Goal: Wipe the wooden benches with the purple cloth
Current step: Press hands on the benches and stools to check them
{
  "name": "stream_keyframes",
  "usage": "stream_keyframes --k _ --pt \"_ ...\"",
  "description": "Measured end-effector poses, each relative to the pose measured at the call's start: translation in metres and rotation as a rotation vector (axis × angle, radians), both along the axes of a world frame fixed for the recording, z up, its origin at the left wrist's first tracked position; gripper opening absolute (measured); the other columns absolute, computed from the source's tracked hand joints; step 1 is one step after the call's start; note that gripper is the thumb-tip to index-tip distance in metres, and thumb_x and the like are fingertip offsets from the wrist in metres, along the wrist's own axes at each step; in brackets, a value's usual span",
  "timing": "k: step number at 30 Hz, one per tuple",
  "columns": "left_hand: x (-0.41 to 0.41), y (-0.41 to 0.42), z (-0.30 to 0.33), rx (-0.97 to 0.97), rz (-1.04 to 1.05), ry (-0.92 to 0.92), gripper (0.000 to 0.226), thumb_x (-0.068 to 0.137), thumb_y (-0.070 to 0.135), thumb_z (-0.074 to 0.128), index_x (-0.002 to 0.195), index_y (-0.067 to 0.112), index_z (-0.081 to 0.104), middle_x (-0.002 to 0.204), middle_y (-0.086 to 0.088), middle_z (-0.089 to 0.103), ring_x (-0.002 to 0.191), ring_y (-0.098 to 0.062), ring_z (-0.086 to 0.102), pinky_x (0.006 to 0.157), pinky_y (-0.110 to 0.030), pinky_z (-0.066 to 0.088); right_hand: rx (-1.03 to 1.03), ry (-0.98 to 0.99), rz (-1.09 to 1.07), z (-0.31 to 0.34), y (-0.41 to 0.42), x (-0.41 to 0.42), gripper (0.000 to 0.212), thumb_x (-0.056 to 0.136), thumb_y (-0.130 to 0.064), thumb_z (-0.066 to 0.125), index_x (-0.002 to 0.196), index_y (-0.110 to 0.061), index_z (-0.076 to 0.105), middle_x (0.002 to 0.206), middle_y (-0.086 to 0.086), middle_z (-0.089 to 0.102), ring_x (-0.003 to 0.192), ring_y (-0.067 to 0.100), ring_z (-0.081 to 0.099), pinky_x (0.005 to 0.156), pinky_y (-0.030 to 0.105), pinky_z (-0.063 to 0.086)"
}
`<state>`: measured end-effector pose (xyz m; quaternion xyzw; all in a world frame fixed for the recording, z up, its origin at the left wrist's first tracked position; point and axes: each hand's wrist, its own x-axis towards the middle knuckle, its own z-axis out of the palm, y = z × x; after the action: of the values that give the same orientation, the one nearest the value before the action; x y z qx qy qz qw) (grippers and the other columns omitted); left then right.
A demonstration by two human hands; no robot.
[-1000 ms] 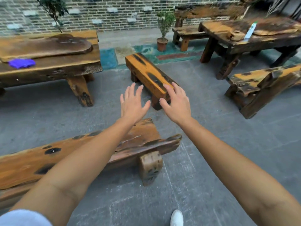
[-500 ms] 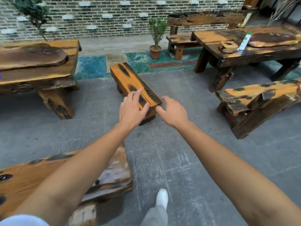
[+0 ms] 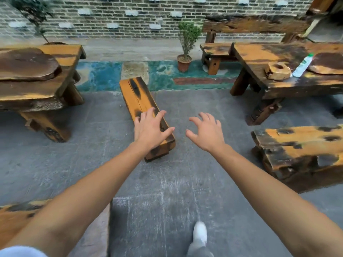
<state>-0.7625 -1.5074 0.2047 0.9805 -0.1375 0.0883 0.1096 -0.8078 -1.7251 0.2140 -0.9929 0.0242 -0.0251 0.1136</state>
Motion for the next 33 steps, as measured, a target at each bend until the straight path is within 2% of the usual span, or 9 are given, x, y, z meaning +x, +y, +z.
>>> stream_keyframes --k 3,6,8,15,18,23,25,29,33 --pt "0.057 -0.033 -0.01 0.027 0.054 0.003 0.076 0.082 0.081 0.043 0.147 0.041 0.035 0.154 -0.007 0.039 0.137 -0.031 0.04 0.108 -0.053 0.036 0.036 0.009 0.077 -0.008 -0.039 0.07 0.062 0.091 -0.056 0.057 0.149 -0.036 0.044 0.161 0.01 0.035 0.149 0.031 0.029 0.116 0.058 0.033" --pt "0.107 -0.07 -0.027 0.033 0.123 0.037 0.086 0.083 0.078 0.047 0.155 0.044 0.014 0.158 -0.01 0.033 0.133 -0.036 0.046 0.104 -0.052 0.04 0.133 0.039 0.147 -0.022 -0.076 0.138 0.073 0.094 -0.055 0.056 0.158 -0.04 0.025 0.166 0.011 0.026 0.146 0.036 0.034 0.108 0.054 0.045" --pt "0.131 -0.087 -0.033 0.004 0.171 0.055 0.09 0.083 0.077 0.049 0.156 0.044 0.008 0.159 -0.012 0.031 0.132 -0.037 0.047 0.101 -0.052 0.041 0.109 0.044 0.22 -0.031 -0.089 0.171 0.075 0.094 -0.055 0.056 0.16 -0.04 0.023 0.167 0.011 0.024 0.145 0.037 0.036 0.107 0.053 0.046" --pt "0.245 -0.116 -0.043 0.004 0.402 0.056 0.08 0.083 0.076 0.049 0.151 0.043 0.025 0.159 -0.011 0.03 0.13 -0.036 0.048 0.102 -0.052 0.041 0.046 0.007 0.517 -0.035 -0.104 0.337 0.059 0.096 -0.059 0.052 0.15 -0.035 0.048 0.168 0.009 0.025 0.155 0.028 0.02 0.119 0.053 0.024" --pt "0.28 -0.124 -0.073 -0.023 0.55 0.096 0.082 0.083 0.077 0.049 0.153 0.042 0.022 0.16 -0.011 0.028 0.131 -0.037 0.048 0.103 -0.051 0.041 0.036 0.048 0.643 -0.05 -0.102 0.402 0.063 0.096 -0.059 0.053 0.154 -0.036 0.042 0.169 0.008 0.023 0.155 0.028 0.019 0.119 0.054 0.026" --pt "0.352 -0.107 -0.103 -0.109 0.718 0.085 0.09 0.085 0.069 0.056 0.157 0.041 0.011 0.16 -0.016 0.024 0.128 -0.042 0.05 0.096 -0.053 0.048 0.139 0.108 0.813 -0.077 -0.07 0.495 0.078 0.096 -0.055 0.057 0.162 -0.04 0.017 0.173 0.004 0.008 0.155 0.029 0.02 0.107 0.048 0.045" --pt "0.393 -0.111 -0.115 -0.165 0.843 0.097 0.088 0.084 0.069 0.057 0.156 0.04 0.016 0.159 -0.017 0.026 0.127 -0.042 0.05 0.094 -0.054 0.048 0.099 0.101 0.9 -0.09 -0.064 0.553 0.073 0.096 -0.054 0.056 0.16 -0.038 0.026 0.173 0.005 0.01 0.154 0.03 0.022 0.105 0.046 0.046" --pt "0.401 -0.127 -0.123 -0.121 0.896 0.122 0.068 0.085 0.069 0.057 0.14 0.03 0.045 0.155 -0.016 0.034 0.125 -0.039 0.051 0.094 -0.051 0.046 0.044 0.129 1.024 -0.112 -0.06 0.585 0.056 0.097 -0.052 0.054 0.149 -0.03 0.051 0.171 0.008 0.017 0.155 0.029 0.018 0.118 0.052 0.033" --pt "0.403 -0.146 -0.149 -0.165 1.08 0.158 0.052 0.086 0.06 0.06 0.126 0.027 0.055 0.134 -0.012 0.048 0.121 -0.034 0.051 0.095 -0.048 0.042 0.024 0.178 1.21 -0.148 -0.047 0.621 0.041 0.097 -0.046 0.057 0.132 -0.029 0.068 0.17 0.006 0.022 0.156 0.028 0.018 0.122 0.05 0.024"
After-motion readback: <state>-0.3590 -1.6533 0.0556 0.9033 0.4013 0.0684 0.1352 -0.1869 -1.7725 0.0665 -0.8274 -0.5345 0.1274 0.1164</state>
